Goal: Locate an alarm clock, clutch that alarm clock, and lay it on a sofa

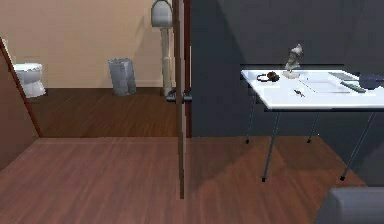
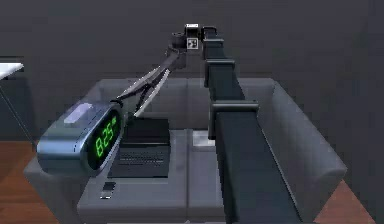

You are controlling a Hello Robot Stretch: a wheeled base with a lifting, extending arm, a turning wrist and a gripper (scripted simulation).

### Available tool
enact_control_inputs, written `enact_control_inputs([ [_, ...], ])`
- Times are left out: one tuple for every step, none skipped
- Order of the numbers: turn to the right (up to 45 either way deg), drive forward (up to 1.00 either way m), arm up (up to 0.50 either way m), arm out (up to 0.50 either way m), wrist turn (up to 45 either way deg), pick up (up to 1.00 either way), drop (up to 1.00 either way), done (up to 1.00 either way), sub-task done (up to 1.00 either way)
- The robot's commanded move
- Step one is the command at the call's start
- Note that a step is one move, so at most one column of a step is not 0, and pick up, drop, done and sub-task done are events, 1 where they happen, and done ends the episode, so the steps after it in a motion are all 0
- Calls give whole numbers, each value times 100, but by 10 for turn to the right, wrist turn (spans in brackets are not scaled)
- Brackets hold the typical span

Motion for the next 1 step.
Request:
enact_control_inputs([
  [0,0,0,0,450,0,0,0,0],
])
